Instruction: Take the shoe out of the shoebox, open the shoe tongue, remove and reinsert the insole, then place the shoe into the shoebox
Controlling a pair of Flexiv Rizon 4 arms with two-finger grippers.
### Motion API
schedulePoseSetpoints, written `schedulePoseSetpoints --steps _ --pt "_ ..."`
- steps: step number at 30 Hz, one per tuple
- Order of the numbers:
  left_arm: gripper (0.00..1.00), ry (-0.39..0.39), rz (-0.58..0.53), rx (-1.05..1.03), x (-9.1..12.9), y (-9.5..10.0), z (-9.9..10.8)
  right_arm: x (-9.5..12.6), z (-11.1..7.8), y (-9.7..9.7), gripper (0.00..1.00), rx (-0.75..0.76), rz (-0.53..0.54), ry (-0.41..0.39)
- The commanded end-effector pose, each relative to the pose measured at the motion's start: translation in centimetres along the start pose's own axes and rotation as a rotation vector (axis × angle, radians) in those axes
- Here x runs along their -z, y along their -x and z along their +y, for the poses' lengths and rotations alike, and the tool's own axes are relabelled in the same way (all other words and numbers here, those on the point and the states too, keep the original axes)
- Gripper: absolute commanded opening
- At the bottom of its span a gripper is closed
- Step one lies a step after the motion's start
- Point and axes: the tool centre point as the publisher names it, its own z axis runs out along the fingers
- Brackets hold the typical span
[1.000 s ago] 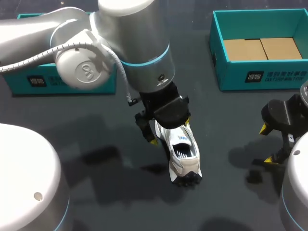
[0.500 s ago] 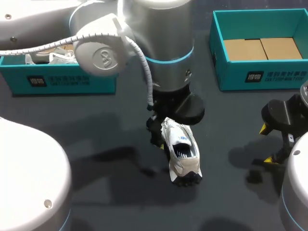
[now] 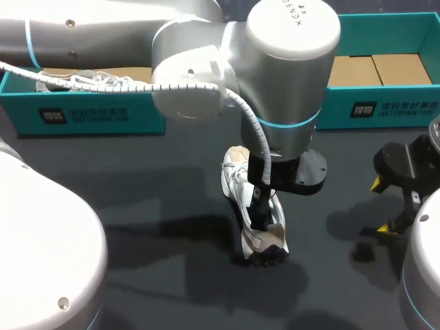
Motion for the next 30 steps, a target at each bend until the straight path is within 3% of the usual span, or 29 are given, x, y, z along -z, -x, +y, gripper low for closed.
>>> schedulePoseSetpoints --steps 1,14,19,25,30 --pt "1.0 -0.003 -0.007 -0.017 -0.9 -0.5 0.0 0.1 -0.1 -0.3 1.0 0.001 -0.004 -0.001" --pt "1.0 -0.06 0.033 0.217 -5.7 -0.4 -1.8 0.1 -0.1 -0.3 1.0 0.001 -0.004 -0.001" --pt "0.92 -0.069 0.029 0.279 -6.5 -1.1 -2.4 0.1 -0.1 -0.3 1.0 0.001 -0.004 -0.001" --pt "0.91 -0.026 0.01 0.337 -7.6 -1.9 -2.9 0.1 -0.1 -0.3 1.0 0.001 -0.004 -0.001" --pt "0.89 -0.036 0.024 0.378 -8.4 -2.0 -2.9 0.1 -0.1 -0.3 1.0 0.001 -0.004 -0.001"
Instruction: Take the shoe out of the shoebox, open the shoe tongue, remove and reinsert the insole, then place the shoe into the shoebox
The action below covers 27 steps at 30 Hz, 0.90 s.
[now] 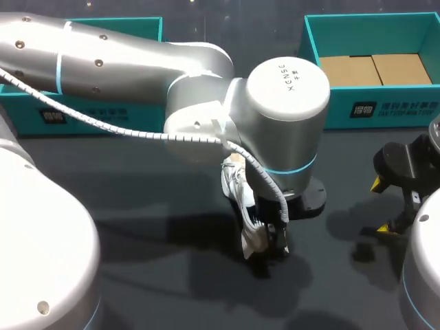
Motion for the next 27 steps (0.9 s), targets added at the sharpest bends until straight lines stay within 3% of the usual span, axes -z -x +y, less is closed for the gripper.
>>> schedulePoseSetpoints --steps 1,27 --pt "0.89 0.005 -0.003 0.029 -1.0 -0.2 -0.6 0.1 -0.1 -0.3 1.0 0.001 -0.004 -0.001" --pt "0.83 0.027 -0.013 0.111 -4.5 -0.4 -0.6 0.1 -0.1 -0.3 1.0 0.001 -0.004 -0.001"
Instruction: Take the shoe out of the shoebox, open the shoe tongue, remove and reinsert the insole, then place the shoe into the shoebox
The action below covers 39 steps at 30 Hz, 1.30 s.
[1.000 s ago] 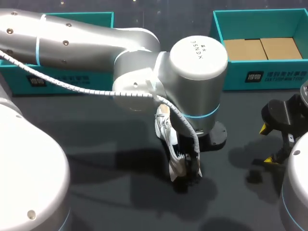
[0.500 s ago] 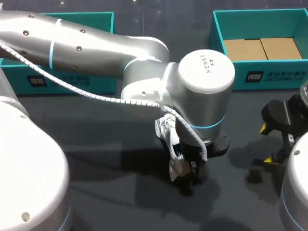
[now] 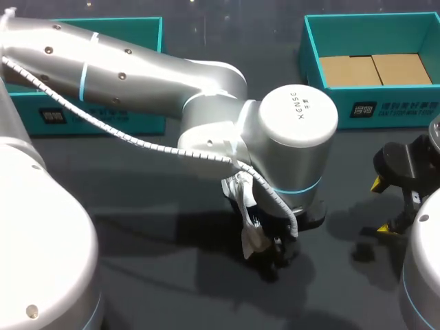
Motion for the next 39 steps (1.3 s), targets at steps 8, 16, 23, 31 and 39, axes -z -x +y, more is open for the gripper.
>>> schedulePoseSetpoints --steps 8,16,23,31,39 --pt "0.76 0.015 0.001 0.015 -1.4 0.2 -0.5 0.1 -0.1 -0.3 1.0 0.001 -0.004 -0.001" --pt "0.59 0.016 0.011 0.015 -1.6 0.4 -0.5 0.1 -0.1 -0.3 1.0 0.001 -0.004 -0.001" --pt "0.61 0.017 0.02 0.011 -1.6 0.5 -0.1 0.1 -0.1 -0.3 1.0 0.001 -0.004 -0.001" --pt "0.47 0.017 0.028 -0.005 -2.0 0.7 -0.1 0.1 -0.1 -0.3 1.0 0.001 -0.004 -0.001" --pt "0.0 0.014 0.049 -0.024 -2.2 0.9 -0.1 0.1 -0.1 -0.3 1.0 0.001 -0.004 -0.001"
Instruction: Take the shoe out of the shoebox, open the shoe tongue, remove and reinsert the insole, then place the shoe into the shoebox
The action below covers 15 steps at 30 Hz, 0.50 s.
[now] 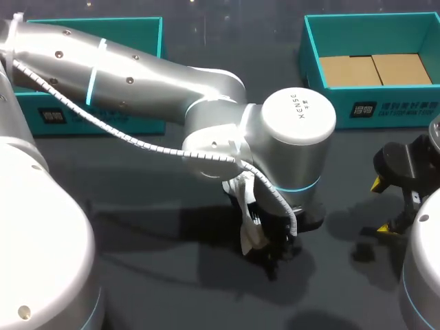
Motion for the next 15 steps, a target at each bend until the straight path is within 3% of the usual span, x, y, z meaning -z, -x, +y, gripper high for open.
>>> schedulePoseSetpoints --steps 1,10,15 --pt "0.0 -0.005 0.009 -0.008 0.0 0.5 0.2 0.1 -0.1 -0.3 1.0 0.001 -0.004 -0.001" --pt "0.0 -0.015 0.023 -0.053 2.2 0.8 1.2 0.1 -0.1 -0.3 1.0 0.001 -0.004 -0.001" --pt "0.0 -0.019 0.051 -0.115 5.0 1.6 1.7 0.1 -0.1 -0.3 1.0 0.001 -0.004 -0.001"
